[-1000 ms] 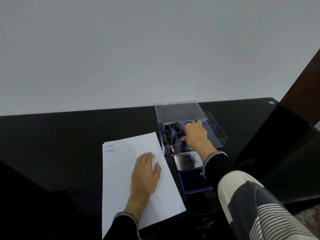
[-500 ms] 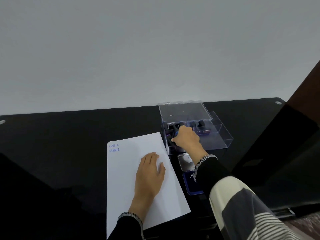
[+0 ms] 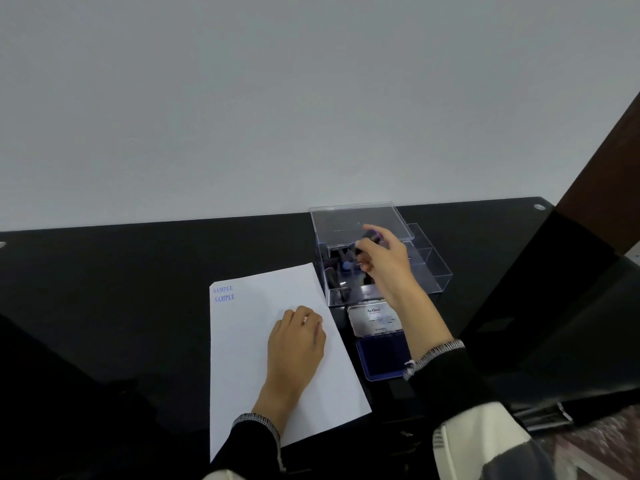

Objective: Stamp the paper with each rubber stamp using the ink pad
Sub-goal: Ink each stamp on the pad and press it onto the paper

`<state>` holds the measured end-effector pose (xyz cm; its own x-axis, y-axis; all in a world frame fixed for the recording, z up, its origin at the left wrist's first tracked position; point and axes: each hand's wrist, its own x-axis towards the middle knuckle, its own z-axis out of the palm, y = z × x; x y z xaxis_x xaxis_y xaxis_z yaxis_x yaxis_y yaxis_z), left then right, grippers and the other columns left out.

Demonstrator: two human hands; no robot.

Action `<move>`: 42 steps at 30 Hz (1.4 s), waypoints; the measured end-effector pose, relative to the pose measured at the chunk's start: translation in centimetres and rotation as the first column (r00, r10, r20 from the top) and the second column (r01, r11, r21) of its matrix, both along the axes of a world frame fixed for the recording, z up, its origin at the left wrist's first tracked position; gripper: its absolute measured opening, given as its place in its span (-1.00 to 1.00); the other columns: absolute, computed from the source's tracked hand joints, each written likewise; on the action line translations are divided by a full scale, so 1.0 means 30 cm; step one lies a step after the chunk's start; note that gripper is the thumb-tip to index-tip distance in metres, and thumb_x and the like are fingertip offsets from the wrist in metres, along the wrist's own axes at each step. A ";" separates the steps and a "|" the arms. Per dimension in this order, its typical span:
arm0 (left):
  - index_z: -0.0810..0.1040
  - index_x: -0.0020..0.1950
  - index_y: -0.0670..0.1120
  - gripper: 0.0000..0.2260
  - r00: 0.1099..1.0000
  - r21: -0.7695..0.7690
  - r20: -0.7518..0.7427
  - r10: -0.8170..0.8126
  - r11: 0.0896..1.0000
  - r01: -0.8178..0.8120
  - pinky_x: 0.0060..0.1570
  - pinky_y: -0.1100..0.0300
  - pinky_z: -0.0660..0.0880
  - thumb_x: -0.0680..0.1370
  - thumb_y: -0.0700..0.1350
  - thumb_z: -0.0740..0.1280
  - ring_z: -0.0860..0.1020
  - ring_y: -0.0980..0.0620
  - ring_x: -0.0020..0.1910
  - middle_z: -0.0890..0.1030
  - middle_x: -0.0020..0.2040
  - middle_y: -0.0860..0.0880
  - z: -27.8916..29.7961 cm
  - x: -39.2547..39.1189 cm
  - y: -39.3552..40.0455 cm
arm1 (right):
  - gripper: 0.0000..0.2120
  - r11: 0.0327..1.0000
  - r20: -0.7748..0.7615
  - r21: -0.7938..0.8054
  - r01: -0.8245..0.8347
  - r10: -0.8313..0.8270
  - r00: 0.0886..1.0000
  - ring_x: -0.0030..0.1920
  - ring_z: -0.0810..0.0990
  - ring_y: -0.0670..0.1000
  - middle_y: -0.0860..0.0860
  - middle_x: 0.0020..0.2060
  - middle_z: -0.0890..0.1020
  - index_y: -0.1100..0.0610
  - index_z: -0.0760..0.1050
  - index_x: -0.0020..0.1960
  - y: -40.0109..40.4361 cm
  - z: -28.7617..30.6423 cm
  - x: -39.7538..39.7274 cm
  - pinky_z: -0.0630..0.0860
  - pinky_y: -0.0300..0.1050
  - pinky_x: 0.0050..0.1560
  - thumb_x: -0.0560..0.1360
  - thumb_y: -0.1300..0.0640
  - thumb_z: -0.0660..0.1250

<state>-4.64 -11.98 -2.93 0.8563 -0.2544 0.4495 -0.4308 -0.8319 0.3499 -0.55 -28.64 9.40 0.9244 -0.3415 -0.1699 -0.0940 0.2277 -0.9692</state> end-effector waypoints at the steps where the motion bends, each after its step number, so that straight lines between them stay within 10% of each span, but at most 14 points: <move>1: 0.63 -0.15 -0.06 -0.90 1.000 0.023 0.011 -0.004 1.000 0.004 -0.29 0.18 0.51 0.39 -0.21 0.49 0.52 0.04 -0.25 0.59 -0.18 0.06 0.004 -0.003 0.001 | -0.74 1.000 0.014 -0.009 -0.010 0.010 1.000 -0.35 0.52 -0.07 0.07 -0.16 0.56 0.16 0.52 0.16 -0.013 -0.004 -0.035 0.45 -0.24 -0.35 0.51 0.37 0.30; 8: 0.59 0.16 -0.06 -0.80 0.989 0.118 -0.133 0.065 0.992 -0.049 -0.02 0.18 0.43 0.58 -0.17 0.26 0.51 0.02 0.02 0.58 0.08 0.05 0.028 -0.037 -0.027 | -0.79 0.870 -0.138 -0.453 -0.194 0.147 0.980 -0.22 0.55 -0.01 0.14 -0.11 0.62 0.13 0.55 -0.19 -0.106 -0.099 -0.252 0.47 -0.19 -0.25 0.47 0.39 0.26; 14: 0.54 0.24 -0.01 -0.76 0.987 -0.019 -0.142 -0.077 0.997 0.075 0.19 0.23 0.28 0.63 -0.14 0.17 0.40 0.06 0.19 0.53 0.20 0.10 0.010 -0.085 -0.026 | -0.81 0.524 -0.279 -0.770 -0.365 0.238 0.930 -0.01 0.51 0.08 0.08 0.00 0.45 0.06 0.55 0.07 -0.128 -0.114 -0.306 0.46 -0.14 -0.01 0.56 0.27 0.24; 26: 0.55 0.20 0.02 -0.81 0.949 -0.109 -0.182 -0.258 0.964 0.241 0.19 0.24 0.30 0.63 -0.08 0.23 0.41 0.08 0.18 0.54 0.17 0.13 -0.010 -0.116 -0.050 | -0.73 0.218 -0.430 -0.833 -0.508 0.322 0.843 -0.02 0.49 0.02 0.05 0.05 0.47 0.08 0.43 0.02 -0.089 -0.125 -0.314 0.55 -0.04 -0.01 0.46 0.41 0.26; 42: 0.55 0.20 0.04 -0.81 0.953 -0.118 -0.183 -0.242 0.968 0.223 0.20 0.22 0.32 0.63 -0.05 0.21 0.41 0.11 0.17 0.54 0.17 0.16 -0.024 -0.119 -0.048 | -0.66 0.120 -0.454 -0.856 -0.503 0.289 0.843 0.06 0.43 0.07 0.06 0.10 0.39 0.16 0.41 0.14 -0.045 -0.146 -0.319 0.52 -0.05 0.03 0.43 0.44 0.24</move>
<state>-8.21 -13.41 -3.64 0.8517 -0.4212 0.3116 -0.5239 -0.6756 0.5187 -10.12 -29.97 5.01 0.9834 0.0652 -0.1694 -0.0063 -0.9204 -0.3909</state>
